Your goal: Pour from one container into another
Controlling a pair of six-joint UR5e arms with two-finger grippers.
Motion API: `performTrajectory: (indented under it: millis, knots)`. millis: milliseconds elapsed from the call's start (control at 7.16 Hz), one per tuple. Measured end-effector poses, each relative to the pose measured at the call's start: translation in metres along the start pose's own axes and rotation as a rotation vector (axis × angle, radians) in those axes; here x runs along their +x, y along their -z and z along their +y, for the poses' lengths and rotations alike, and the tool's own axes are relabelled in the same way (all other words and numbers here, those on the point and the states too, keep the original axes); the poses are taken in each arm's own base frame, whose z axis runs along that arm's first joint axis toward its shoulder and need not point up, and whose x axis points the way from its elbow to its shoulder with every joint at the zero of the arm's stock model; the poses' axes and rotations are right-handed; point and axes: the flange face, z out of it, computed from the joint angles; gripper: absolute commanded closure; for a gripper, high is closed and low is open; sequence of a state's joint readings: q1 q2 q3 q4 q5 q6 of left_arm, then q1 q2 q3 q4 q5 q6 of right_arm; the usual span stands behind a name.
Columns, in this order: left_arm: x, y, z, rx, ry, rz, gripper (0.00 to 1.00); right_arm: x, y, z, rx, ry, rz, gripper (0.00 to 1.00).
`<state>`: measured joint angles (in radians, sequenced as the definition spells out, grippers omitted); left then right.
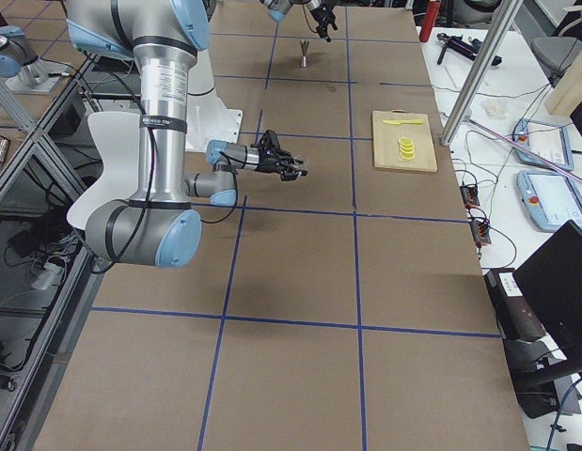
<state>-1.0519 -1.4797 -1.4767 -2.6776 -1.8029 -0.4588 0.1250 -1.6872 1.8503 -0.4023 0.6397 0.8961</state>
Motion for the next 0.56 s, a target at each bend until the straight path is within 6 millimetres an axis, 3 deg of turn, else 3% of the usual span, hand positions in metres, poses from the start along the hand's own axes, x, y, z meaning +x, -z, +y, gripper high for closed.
performTrajectory:
  millis: [140,559]
  knots:
    - [-0.027,0.004,-0.025,-0.046,0.034,0.007,0.0,0.002,-0.001,0.002,-0.002,-0.024,0.004,1.0]
    - [-0.094,0.035,-0.062,-0.169,0.209,0.136,0.0,0.024,-0.012,0.033,-0.025,-0.087,0.048,1.0]
